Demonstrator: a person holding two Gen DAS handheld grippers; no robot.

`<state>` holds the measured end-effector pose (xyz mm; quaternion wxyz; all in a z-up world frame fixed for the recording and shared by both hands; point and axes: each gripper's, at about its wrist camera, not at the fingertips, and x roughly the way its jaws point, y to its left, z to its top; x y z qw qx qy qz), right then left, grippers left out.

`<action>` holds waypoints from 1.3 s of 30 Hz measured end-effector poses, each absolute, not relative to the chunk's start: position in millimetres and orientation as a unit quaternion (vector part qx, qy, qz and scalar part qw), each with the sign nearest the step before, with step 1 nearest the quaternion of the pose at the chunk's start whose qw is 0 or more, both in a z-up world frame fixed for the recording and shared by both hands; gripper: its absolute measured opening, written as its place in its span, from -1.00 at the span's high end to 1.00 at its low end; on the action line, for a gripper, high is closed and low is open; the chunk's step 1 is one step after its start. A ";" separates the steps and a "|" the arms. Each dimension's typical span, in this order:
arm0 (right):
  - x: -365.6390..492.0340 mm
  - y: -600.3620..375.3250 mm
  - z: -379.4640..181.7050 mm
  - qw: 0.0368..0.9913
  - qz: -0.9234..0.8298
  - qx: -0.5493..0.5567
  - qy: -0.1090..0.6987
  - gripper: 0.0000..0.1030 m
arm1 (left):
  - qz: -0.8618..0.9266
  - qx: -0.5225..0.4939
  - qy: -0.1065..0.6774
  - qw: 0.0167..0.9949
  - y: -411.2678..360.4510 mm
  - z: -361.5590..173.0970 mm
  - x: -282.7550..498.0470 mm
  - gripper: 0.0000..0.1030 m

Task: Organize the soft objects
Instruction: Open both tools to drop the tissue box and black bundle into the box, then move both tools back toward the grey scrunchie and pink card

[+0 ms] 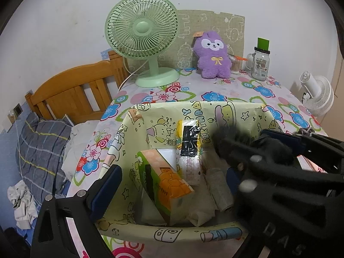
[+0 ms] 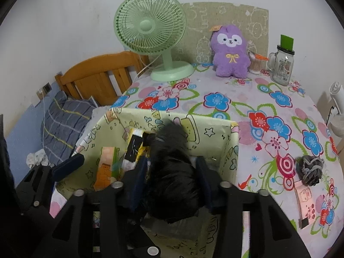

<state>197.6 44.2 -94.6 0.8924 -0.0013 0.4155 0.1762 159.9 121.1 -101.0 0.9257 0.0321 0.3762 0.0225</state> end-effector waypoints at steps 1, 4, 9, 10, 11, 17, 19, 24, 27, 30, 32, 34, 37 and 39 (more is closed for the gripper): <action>196.9 44.1 -95.1 0.893 0.175 -0.004 0.415 -0.31 | 0.023 0.031 0.376 0.926 121.3 -100.8 159.4 -0.91; 193.2 42.7 -93.0 0.896 0.173 -0.012 0.409 -0.48 | 0.021 0.027 0.376 0.926 121.5 -99.6 157.1 -0.92; 185.5 38.3 -86.9 0.900 0.173 -0.025 0.400 -0.52 | 0.015 0.024 0.370 0.929 117.1 -93.5 149.7 -0.92; 183.7 37.1 -85.3 0.900 0.174 -0.025 0.399 -0.53 | 0.015 0.023 0.367 0.930 115.7 -91.3 147.7 -0.92; 182.6 35.0 -83.9 0.901 0.173 -0.023 0.397 -0.56 | 0.014 0.023 0.366 0.930 114.7 -89.9 146.2 -0.92; 172.0 18.5 -70.8 0.913 0.150 -0.020 0.380 -0.77 | 0.009 0.026 0.353 0.935 103.2 -78.1 137.1 -0.92; 169.7 11.7 -67.0 0.915 0.145 -0.016 0.378 -0.78 | 0.007 0.027 0.349 0.937 98.3 -74.2 134.5 -0.92; 160.4 -3.5 -57.3 0.921 0.134 -0.015 0.366 -0.78 | 0.000 0.032 0.337 0.941 86.2 -64.9 125.4 -0.92; 155.6 -11.3 -52.2 0.924 0.127 -0.017 0.361 -0.78 | -0.001 0.039 0.329 0.944 78.1 -59.3 120.0 -0.92; 149.6 -20.3 -47.5 0.926 0.121 -0.016 0.357 -0.79 | -0.003 0.041 0.327 0.944 71.9 -54.5 116.4 -0.92; 145.6 -26.3 -44.1 0.927 0.118 -0.014 0.355 -0.79 | -0.004 0.041 0.326 0.944 67.2 -51.7 113.5 -0.92; 142.5 -30.6 -41.0 0.928 0.117 -0.013 0.352 -0.79 | -0.006 0.040 0.326 0.944 62.6 -48.5 110.9 -0.92; 137.0 -38.7 -35.2 0.931 0.112 -0.013 0.346 -0.79 | -0.009 0.041 0.323 0.946 55.0 -43.7 106.2 -0.92; 132.8 -44.8 -31.5 0.933 0.109 -0.013 0.342 -0.81 | -0.012 0.041 0.320 0.947 50.4 -40.7 103.0 -0.92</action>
